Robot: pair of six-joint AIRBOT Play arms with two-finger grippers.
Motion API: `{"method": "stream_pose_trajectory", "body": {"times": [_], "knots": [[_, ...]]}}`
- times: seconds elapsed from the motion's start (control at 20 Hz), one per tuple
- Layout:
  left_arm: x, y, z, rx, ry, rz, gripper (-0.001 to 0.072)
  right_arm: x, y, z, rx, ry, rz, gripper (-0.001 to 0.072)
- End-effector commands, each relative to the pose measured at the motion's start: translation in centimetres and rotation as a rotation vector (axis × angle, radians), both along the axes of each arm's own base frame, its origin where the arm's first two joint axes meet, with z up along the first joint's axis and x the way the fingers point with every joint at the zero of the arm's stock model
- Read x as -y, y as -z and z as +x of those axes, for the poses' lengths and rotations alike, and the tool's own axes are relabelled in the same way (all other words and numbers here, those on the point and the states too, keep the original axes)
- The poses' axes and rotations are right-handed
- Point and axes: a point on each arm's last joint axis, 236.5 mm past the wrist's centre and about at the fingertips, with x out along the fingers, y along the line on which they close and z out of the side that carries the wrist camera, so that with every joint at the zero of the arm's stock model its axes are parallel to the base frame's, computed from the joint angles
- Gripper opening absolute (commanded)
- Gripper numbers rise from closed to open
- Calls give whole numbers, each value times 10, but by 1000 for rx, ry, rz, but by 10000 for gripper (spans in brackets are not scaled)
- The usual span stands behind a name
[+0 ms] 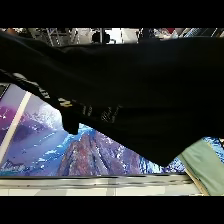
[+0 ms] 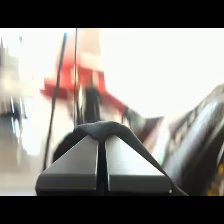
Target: Fold the clothes and pants, and hang the long-sleeved shirts on hangers.
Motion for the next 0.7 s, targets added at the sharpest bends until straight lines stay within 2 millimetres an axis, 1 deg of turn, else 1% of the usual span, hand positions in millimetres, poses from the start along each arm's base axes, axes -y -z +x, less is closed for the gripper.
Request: {"method": "stream_pose_trajectory", "body": {"times": [0.0, 0.05, 0.1, 0.15, 0.2, 0.25, 0.3, 0.35, 0.4, 0.45, 0.5, 0.55, 0.6, 0.65], "knots": [[12, -35, -30, 149, -44, 26, 4, 11, -46, -11, 152, 35, 42, 14], [4, -29, -21, 125, -40, 28, 4, 11, -38, 13, 106, 39, 37, 14], [-6, -17, -5, 71, -19, 24, 4, 12, -26, 42, 45, 43, 28, 14], [-16, 1, 14, -5, 13, 20, 3, 12, -6, 79, -42, 48, 13, 14], [-26, 32, 39, -117, 66, 16, 3, 12, 19, 116, -140, 49, -3, 14], [-33, 67, 67, -232, 115, 6, 4, 11, 54, 160, -267, 41, -18, 14], [-37, 115, 102, -363, 153, 8, 3, 10, 97, 205, -398, 31, -27, 14], [-32, 172, 141, -499, 191, 21, 3, 7, 141, 244, -520, 17, -26, 14], [-24, 229, 176, -619, 213, 37, 3, 4, 187, 279, -636, -3, -16, 14], [-15, 292, 212, -728, 217, 74, 4, 1, 239, 314, -752, -20, 0, 15], [-11, 346, 243, -813, 195, 103, 3, -1, 289, 346, -850, -28, 16, 15], [-11, 400, 272, -893, 169, 130, 3, 0, 331, 374, -909, -19, 28, 14], [-14, 441, 296, -942, 144, 130, 4, 1, 369, 401, -940, 0, 43, 14], [-22, 479, 319, -980, 116, 107, 4, 3, 406, 427, -952, 26, 62, 14]]}}
